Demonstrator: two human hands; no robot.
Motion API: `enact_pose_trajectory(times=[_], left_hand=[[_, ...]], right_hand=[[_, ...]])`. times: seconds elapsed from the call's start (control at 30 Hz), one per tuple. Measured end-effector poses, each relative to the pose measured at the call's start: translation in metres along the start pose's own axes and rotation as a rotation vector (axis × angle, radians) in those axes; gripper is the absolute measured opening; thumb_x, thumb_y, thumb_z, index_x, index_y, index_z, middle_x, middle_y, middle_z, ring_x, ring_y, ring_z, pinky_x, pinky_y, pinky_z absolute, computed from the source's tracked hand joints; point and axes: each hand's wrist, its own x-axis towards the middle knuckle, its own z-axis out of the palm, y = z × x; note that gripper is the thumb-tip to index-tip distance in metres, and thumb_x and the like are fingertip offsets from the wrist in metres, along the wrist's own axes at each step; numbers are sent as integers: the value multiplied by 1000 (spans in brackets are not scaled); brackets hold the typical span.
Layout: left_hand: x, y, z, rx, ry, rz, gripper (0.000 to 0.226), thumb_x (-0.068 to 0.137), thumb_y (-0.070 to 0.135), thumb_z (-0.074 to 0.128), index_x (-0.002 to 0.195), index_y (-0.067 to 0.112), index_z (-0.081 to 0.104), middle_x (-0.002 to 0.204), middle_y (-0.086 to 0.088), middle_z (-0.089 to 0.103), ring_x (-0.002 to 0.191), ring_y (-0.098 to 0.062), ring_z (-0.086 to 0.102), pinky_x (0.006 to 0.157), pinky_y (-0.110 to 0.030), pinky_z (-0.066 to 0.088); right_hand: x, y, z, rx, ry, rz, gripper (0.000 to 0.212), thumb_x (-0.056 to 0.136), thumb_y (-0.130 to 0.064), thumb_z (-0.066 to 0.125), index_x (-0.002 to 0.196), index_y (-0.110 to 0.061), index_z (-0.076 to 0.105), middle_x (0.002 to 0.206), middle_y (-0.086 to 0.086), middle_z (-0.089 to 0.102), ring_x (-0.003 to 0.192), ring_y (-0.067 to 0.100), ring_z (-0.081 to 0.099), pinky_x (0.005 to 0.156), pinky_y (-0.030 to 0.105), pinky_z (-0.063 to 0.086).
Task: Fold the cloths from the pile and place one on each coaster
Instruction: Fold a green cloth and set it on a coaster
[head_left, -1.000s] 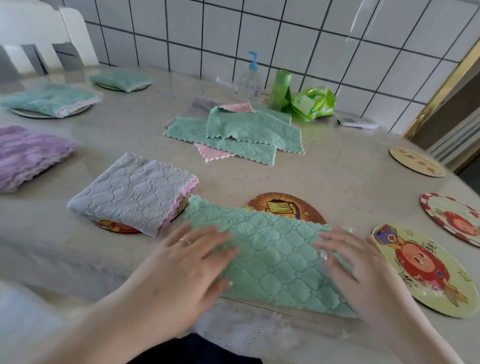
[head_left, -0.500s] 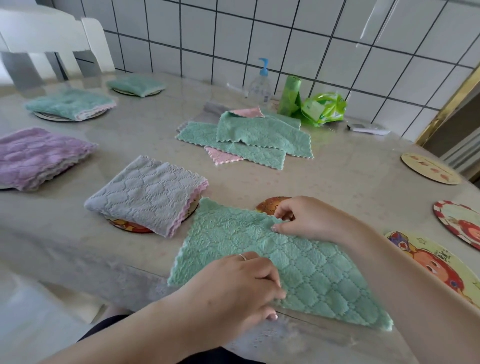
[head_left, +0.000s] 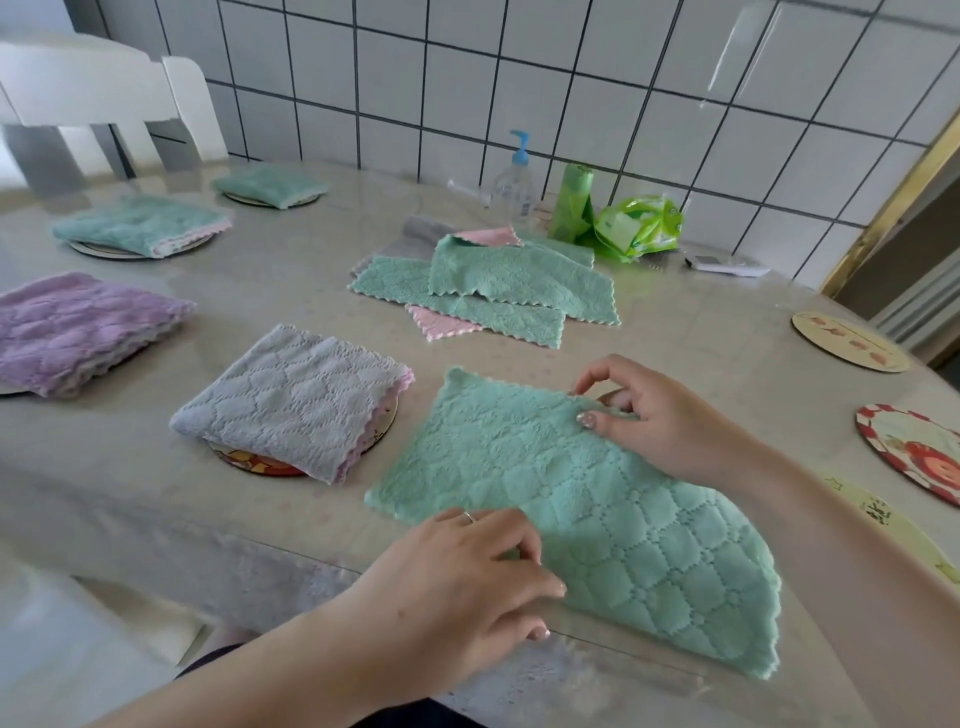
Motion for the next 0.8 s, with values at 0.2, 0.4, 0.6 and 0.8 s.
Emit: enact_pose_trajectory(times=[0.2,0.4,0.6,0.8], left_hand=[[12,-6,-10,27,34,-172,51,83,63,43,130,43,43,92,19,55,78,2,53,72,-12,40],[42,-12,-19,-654,156,-466,61,74,58,47,129,59,20,110,18,57,96,11,55,80,-4,40],[63,-20,-22,-1078,396,-633,53,81,29,65,131,36,48,98,19,71,98,-11,67,90,-32,53],[71,-41,-28,-1005,122,-746,47,88,14,61,133,22,49,109,9,64,68,-2,67,65,-16,55]], right_hand=[[-1,-17,-20,73,121,-55,52,86,11,46,78,-34,71,82,1,70,75,7,56,69,13,41],[1,-31,-27,447,215,-21,46,93,6,40,93,-27,72,101,-16,71,96,1,64,85,16,51],[-6,-19,-32,530,364,50,42,94,3,41,103,-27,69,106,-16,70,105,8,64,96,27,48],[-26,9,-19,339,107,332,46,95,-1,43,130,-30,49,106,-16,57,74,-10,62,72,16,53]])
